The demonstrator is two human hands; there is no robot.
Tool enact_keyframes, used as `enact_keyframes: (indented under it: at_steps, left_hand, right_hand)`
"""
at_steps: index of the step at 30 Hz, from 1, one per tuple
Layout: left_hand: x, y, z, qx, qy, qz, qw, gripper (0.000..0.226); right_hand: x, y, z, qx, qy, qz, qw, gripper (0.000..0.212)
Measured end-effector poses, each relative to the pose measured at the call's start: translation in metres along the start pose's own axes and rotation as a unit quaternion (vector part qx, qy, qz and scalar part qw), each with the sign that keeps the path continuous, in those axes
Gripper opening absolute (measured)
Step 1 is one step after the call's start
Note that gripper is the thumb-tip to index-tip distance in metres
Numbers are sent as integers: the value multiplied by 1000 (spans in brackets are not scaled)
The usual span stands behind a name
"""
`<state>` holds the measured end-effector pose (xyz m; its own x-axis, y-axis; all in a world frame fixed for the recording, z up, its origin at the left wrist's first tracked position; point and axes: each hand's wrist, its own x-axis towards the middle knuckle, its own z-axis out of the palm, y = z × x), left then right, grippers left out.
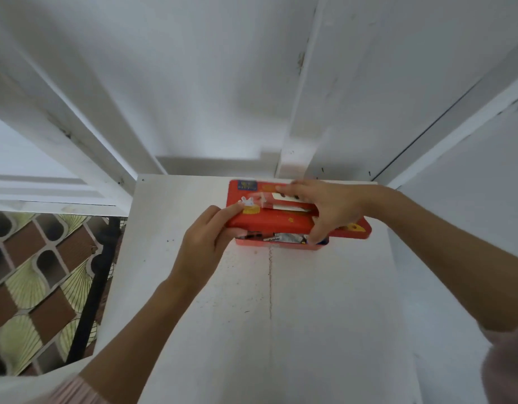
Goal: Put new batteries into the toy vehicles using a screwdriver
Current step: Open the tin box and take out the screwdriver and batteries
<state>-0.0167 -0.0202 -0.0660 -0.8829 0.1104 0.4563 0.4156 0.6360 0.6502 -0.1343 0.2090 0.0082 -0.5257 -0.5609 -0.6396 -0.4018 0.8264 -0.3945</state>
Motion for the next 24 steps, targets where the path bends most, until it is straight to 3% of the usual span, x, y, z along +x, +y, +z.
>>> enact_keyframes:
  at_steps: [3,6,10,15,19,22,24]
  left_hand:
    - [-5,22,-12,-85,21,-137,987,25]
    - [-14,24,-16,-148,-21,-308,940,15]
    - [-34,8,4,-154,-78,-434,884,28]
    - [-69,-18,47,-153,-94,-510,841,33]
    - [-87,-32,69,-127,-105,-518,839,18]
    - [-92,-36,77,-90,-116,-516,844,14]
    - [-94,-40,79,-81,-137,-508,846,17]
  right_hand:
    - [-47,-7,6,117,30,2,993,48]
    - [-74,5,31,206,140,32,968,6]
    - [-63,36,109,455,228,118,852,13]
    - [-24,47,194,491,310,281,764,17]
    - [-4,48,226,431,358,328,760,24]
    - [5,44,232,372,369,321,789,5]
    - [10,46,236,340,350,322,811,11]
